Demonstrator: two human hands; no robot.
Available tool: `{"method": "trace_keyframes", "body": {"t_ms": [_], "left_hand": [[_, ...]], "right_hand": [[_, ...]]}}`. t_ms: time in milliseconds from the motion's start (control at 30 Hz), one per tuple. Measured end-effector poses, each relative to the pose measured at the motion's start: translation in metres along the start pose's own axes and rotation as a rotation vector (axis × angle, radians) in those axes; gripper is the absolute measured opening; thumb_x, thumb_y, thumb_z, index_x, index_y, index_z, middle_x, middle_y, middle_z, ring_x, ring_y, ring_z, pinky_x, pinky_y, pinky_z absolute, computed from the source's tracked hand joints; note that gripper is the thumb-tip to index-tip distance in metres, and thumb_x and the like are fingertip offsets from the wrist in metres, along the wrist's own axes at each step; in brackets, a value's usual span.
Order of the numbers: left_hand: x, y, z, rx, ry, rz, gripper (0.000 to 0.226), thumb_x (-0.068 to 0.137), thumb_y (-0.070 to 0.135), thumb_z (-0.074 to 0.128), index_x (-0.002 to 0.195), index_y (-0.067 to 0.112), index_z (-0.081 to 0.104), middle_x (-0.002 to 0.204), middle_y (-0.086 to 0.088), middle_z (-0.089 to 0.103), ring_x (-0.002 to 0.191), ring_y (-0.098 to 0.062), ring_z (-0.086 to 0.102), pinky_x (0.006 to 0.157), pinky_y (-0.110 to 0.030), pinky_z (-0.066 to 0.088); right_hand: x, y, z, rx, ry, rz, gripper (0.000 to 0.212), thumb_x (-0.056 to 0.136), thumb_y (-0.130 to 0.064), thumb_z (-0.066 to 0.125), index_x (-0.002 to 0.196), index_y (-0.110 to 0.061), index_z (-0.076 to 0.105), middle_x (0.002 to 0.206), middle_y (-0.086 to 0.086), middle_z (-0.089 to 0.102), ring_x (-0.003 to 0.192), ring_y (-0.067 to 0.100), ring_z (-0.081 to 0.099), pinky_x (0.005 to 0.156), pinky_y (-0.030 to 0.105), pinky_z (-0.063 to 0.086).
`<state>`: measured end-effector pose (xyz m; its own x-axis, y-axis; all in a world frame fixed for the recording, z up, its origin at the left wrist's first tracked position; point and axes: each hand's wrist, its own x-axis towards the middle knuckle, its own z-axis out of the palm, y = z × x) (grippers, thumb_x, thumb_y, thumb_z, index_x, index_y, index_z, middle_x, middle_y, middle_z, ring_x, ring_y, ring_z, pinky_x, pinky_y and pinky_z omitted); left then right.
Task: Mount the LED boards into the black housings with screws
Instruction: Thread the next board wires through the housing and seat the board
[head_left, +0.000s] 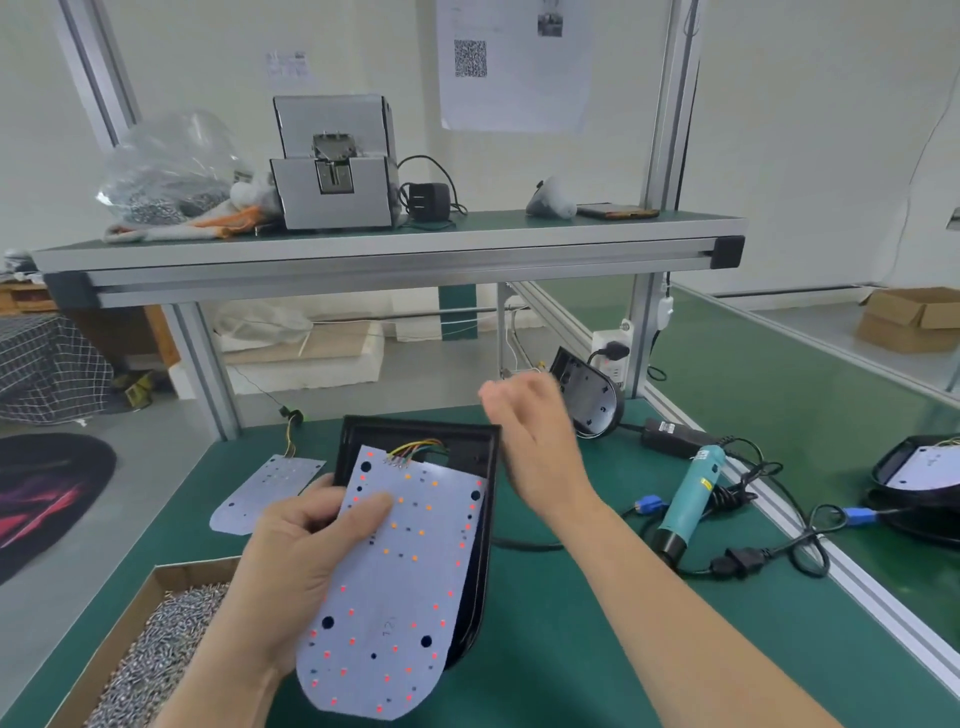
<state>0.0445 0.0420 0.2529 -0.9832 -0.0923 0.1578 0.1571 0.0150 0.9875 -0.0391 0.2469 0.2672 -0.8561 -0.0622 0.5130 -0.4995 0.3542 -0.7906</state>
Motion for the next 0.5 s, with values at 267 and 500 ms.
{"method": "trace_keyframes", "body": {"t_ms": [267, 500], "left_hand": [[-0.002, -0.004, 0.005, -0.146, 0.032, -0.111, 0.044, 0.069, 0.041, 0.074, 0.086, 0.0, 0.074, 0.104, -0.037, 0.065, 0.077, -0.038, 0.066, 0.071, -0.049, 0.053], [0.001, -0.012, 0.005, -0.168, -0.064, -0.129, 0.046, 0.082, 0.047, 0.064, 0.106, 0.009, 0.074, 0.112, -0.022, 0.072, 0.1, -0.037, 0.07, 0.088, -0.05, 0.055]], "right_hand": [[-0.023, -0.02, -0.006, -0.342, 0.032, -0.472, 0.037, 0.086, -0.04, 0.077, 0.113, -0.015, 0.071, 0.142, 0.008, 0.047, 0.138, 0.025, 0.032, 0.113, 0.046, 0.032], [-0.022, -0.028, -0.009, -0.043, -0.345, -0.13, 0.016, 0.094, -0.027, 0.072, 0.083, -0.015, 0.072, 0.138, -0.012, 0.05, 0.141, 0.003, 0.028, 0.106, 0.011, 0.024]]}}
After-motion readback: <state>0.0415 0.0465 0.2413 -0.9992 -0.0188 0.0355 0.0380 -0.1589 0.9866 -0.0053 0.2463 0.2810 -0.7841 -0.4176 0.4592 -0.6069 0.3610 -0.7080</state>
